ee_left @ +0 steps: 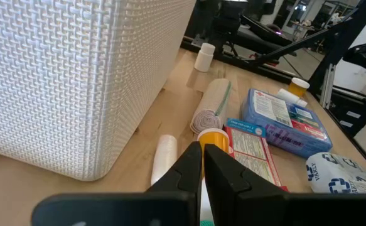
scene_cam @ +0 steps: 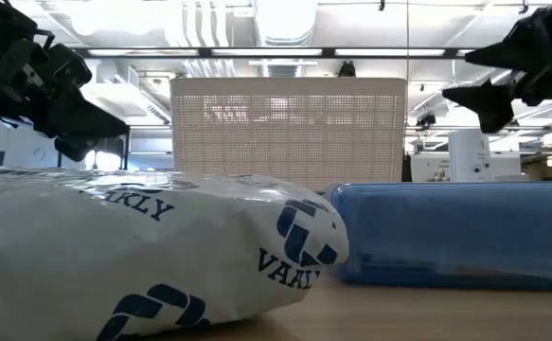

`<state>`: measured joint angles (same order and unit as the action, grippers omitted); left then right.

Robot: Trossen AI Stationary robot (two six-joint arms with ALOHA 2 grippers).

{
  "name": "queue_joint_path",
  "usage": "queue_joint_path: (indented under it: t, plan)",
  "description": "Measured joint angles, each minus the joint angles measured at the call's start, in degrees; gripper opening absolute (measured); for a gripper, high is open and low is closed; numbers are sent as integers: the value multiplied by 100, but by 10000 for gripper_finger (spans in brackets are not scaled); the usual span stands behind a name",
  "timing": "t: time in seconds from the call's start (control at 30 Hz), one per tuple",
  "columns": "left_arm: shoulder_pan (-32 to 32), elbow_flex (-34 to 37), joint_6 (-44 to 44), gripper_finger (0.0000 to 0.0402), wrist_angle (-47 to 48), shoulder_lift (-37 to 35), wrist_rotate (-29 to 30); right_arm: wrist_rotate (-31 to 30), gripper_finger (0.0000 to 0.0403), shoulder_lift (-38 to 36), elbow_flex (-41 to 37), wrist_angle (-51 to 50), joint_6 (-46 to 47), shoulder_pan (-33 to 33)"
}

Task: Pick & place medical supplies in basket/bin
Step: Put the white medicine bottle into the white bin

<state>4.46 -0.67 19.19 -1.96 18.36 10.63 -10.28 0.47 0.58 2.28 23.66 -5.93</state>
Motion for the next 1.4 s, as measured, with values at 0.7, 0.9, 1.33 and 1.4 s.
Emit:
queue_joint_path:
  t: [0.7, 0.9, 1.33, 1.4]
  plan:
    - [0, -1, 1, 0, -19, 0, 2, -244, 287, 577, 949, -314, 3336, -7]
    - [-1, 0, 1, 0, -25, 1, 2, -121, 273, 1859, 2530, -3936, 3216, -7]
    - [0, 0, -1, 0, -36, 1, 2, -518, 303, 5486, 4209, -6086, 3208, -1]
    - [-1, 0, 1, 0, -36, 1, 2, -377, 317, 5900, 4364, -6226, 3334, 0]
